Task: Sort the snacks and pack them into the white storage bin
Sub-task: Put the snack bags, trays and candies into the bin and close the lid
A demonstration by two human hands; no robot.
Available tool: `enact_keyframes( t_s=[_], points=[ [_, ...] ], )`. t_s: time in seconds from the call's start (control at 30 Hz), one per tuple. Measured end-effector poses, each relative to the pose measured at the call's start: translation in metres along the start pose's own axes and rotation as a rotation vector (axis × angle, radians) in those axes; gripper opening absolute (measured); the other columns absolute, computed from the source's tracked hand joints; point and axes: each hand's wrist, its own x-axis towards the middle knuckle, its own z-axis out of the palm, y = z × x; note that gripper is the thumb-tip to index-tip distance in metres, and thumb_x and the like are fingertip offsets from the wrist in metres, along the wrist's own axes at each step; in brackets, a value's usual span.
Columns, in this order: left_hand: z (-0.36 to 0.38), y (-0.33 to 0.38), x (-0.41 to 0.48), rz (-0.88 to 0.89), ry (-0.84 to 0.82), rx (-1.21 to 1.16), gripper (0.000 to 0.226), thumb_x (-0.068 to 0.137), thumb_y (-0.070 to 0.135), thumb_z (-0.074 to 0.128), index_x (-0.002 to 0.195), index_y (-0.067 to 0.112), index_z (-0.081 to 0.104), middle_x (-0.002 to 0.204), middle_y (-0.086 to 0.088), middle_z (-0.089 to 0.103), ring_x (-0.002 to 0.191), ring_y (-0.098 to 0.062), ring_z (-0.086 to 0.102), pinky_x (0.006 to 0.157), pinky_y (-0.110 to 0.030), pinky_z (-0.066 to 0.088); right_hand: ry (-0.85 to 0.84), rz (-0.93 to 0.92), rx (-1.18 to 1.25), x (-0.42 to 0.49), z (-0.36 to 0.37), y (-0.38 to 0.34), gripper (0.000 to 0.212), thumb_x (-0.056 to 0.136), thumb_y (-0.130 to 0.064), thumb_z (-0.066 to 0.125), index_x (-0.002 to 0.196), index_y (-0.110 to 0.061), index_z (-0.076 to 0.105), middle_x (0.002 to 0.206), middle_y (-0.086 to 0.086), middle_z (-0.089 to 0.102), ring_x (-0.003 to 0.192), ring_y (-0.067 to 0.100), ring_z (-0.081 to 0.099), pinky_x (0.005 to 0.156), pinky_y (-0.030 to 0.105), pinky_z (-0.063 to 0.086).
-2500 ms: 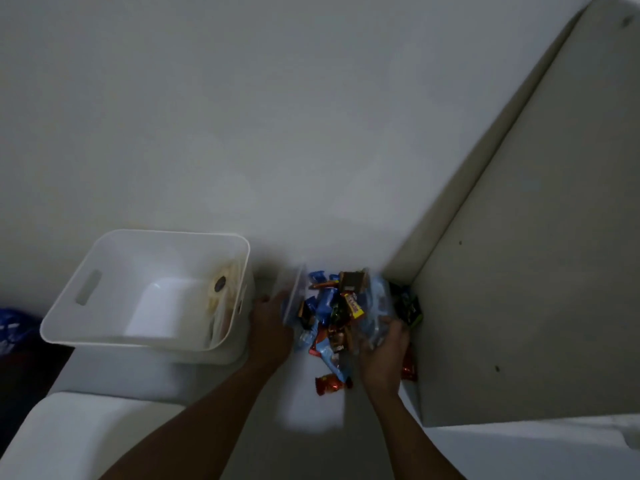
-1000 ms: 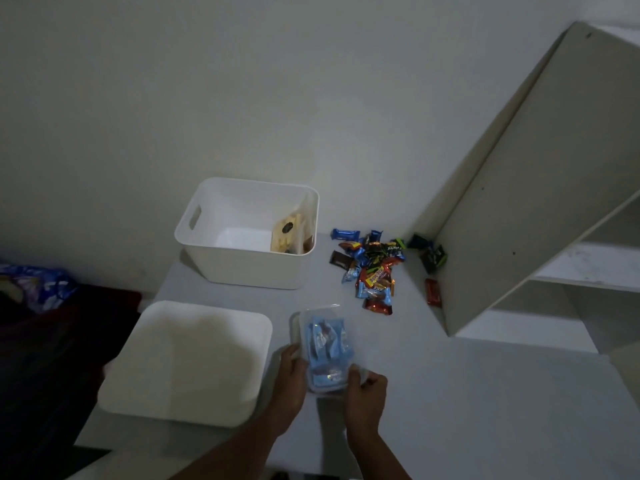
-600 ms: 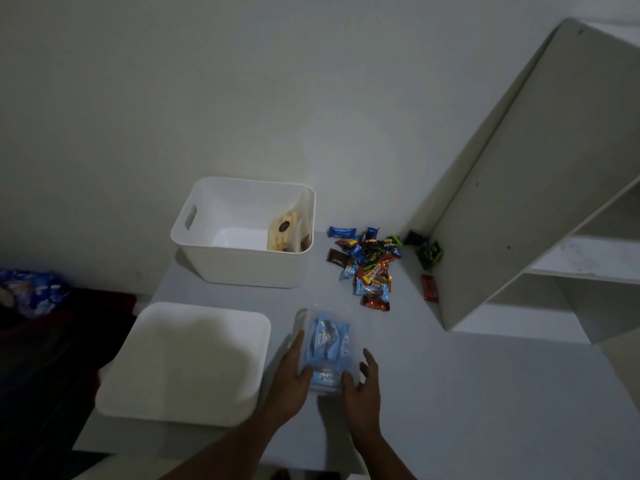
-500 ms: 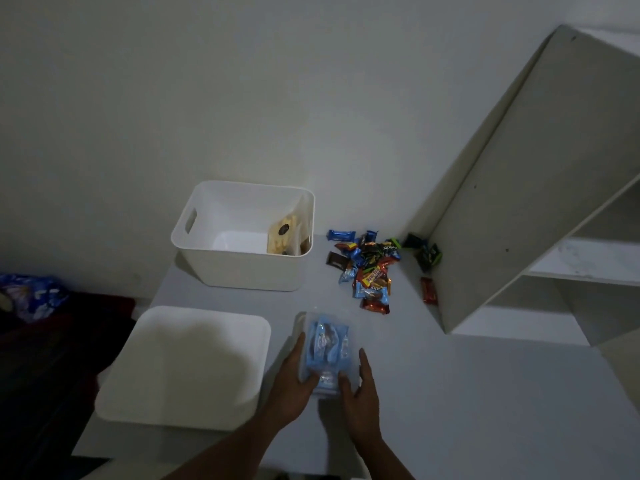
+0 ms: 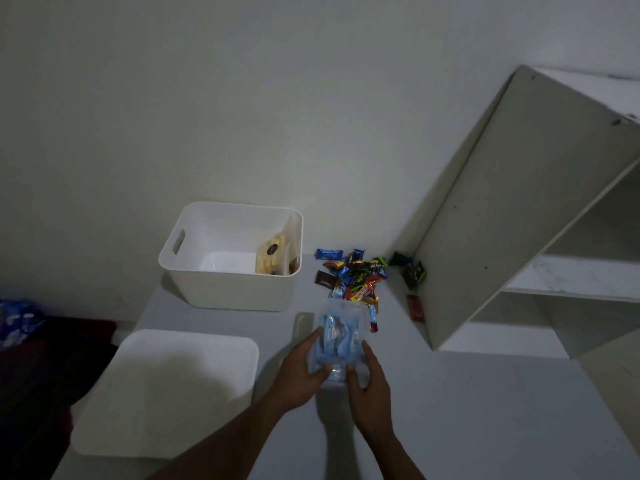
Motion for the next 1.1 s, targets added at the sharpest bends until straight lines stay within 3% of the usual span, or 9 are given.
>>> enact_keyframes(
  t_s=[0.1,0.2,0.27,0.37,0.57,0.7,0.8,1.0,1.1],
  points=[
    [0.000,0.030,0.030,0.075,-0.023,0.009,0.071,0.081,0.021,0.077,0.132,0.052,0.038,0.134,0.021,0.054,0.122,0.005,0.053,0.103,-0.032,0.049,0.114,-0.108,0.036,0.029,-0.018,-0.026,0.049,0.094,-0.024,0.061,0.138,-0.032,0.042,0.134,-0.016,0.050,0.126,0.005,0.047,0.100,0.008,0.035],
    [-0.010,0.066,0.061,0.169,-0.003,0.017,0.073,0.082,0.027,0.076,0.140,0.048,0.036,0.138,0.032,0.045,0.126,0.013,0.045,0.104,-0.029,0.047,0.178,-0.153,0.058,0.063,-0.021,-0.054,0.051,0.096,-0.037,0.058,0.144,-0.026,0.044,0.144,-0.004,0.048,0.134,0.015,0.045,0.111,0.039,0.040],
    [-0.017,0.091,0.077,0.251,0.042,0.058,0.076,0.084,0.027,0.075,0.146,0.041,0.034,0.143,0.030,0.041,0.130,0.013,0.039,0.107,-0.030,0.045,0.181,-0.195,0.129,0.084,-0.021,-0.078,0.058,0.093,-0.050,0.053,0.146,-0.027,0.041,0.147,-0.004,0.047,0.136,0.013,0.045,0.110,0.045,0.042],
    [-0.038,0.124,0.099,0.339,0.112,0.087,0.075,0.086,0.028,0.073,0.148,0.039,0.032,0.149,0.023,0.040,0.135,0.004,0.039,0.110,-0.032,0.043,0.146,-0.272,0.224,0.116,-0.017,-0.114,0.063,0.090,-0.053,0.051,0.146,-0.027,0.039,0.146,-0.008,0.048,0.134,0.009,0.048,0.108,0.042,0.045],
    [-0.106,0.157,0.112,0.417,0.278,0.022,0.072,0.086,0.014,0.073,0.142,0.040,0.037,0.146,0.011,0.047,0.130,-0.003,0.050,0.098,-0.020,0.048,0.022,-0.419,0.318,0.159,0.027,-0.177,0.054,0.095,-0.026,0.058,0.145,-0.020,0.039,0.143,-0.006,0.049,0.132,0.006,0.048,0.109,0.033,0.044],
    [-0.167,0.148,0.115,0.379,0.354,0.062,0.074,0.084,0.017,0.075,0.147,0.030,0.037,0.145,0.012,0.049,0.127,-0.007,0.054,0.099,-0.030,0.052,-0.141,-0.445,0.345,0.171,0.080,-0.207,0.058,0.096,-0.018,0.061,0.147,-0.022,0.033,0.144,-0.004,0.046,0.131,0.007,0.049,0.106,0.036,0.048],
    [-0.211,0.131,0.119,0.324,0.382,0.090,0.077,0.081,0.017,0.078,0.147,0.027,0.039,0.145,0.010,0.050,0.126,-0.009,0.056,0.100,-0.035,0.052,-0.248,-0.424,0.323,0.172,0.120,-0.221,0.071,0.091,-0.023,0.070,0.148,-0.027,0.029,0.143,-0.013,0.042,0.129,-0.005,0.046,0.102,0.018,0.047],
    [-0.283,0.085,0.139,0.153,0.260,0.240,0.091,0.071,0.038,0.082,0.149,0.026,0.037,0.145,0.008,0.049,0.128,-0.009,0.053,0.102,-0.042,0.050,-0.403,-0.312,0.209,0.183,0.182,-0.226,0.083,0.080,-0.023,0.081,0.146,-0.026,0.030,0.138,-0.022,0.043,0.119,-0.018,0.045,0.095,-0.001,0.036],
    [-0.304,0.064,0.153,0.050,0.115,0.253,0.098,0.068,0.031,0.087,0.149,0.027,0.032,0.145,0.009,0.046,0.122,0.011,0.049,0.105,-0.020,0.044,-0.490,-0.276,0.113,0.191,0.206,-0.214,0.083,0.075,-0.009,0.084,0.136,-0.022,0.030,0.126,-0.024,0.044,0.108,-0.026,0.048,0.086,-0.002,0.039]
  ],
)
